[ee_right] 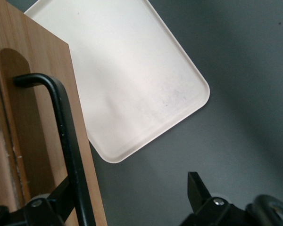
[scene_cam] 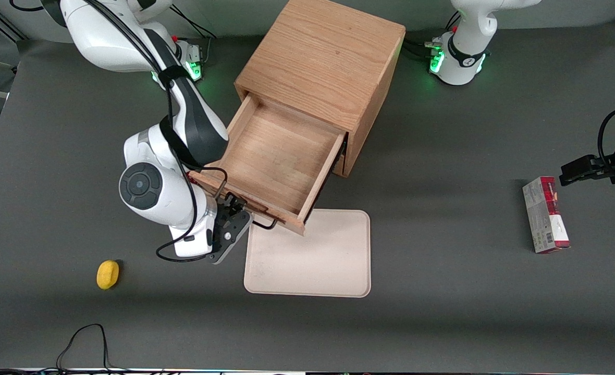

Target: Open upper drawer

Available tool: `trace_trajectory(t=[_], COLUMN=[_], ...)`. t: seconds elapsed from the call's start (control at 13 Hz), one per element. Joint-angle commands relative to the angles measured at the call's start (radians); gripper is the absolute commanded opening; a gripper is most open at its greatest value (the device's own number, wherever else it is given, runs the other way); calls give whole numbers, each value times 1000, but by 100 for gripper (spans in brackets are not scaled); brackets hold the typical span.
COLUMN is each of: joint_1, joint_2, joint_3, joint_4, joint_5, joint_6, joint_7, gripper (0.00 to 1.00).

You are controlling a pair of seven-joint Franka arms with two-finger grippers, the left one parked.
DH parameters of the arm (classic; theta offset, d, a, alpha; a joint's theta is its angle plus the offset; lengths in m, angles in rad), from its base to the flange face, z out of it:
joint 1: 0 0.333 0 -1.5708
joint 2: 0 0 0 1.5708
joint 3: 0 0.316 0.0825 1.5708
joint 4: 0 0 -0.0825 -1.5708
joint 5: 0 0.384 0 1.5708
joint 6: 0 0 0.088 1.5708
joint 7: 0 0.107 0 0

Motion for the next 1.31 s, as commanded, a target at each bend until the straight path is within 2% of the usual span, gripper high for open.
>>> trace_trajectory(t=[0.0, 0.69, 1.23], joint_1=[-7, -28, -37], joint_2=[28, 34, -28], joint_3=[4, 6, 0], joint_4=[58, 94, 243], joint_5=[-20, -20, -22], joint_6=[-16, -24, -211], joint_7=[-13, 1, 69], gripper=[100, 100, 100])
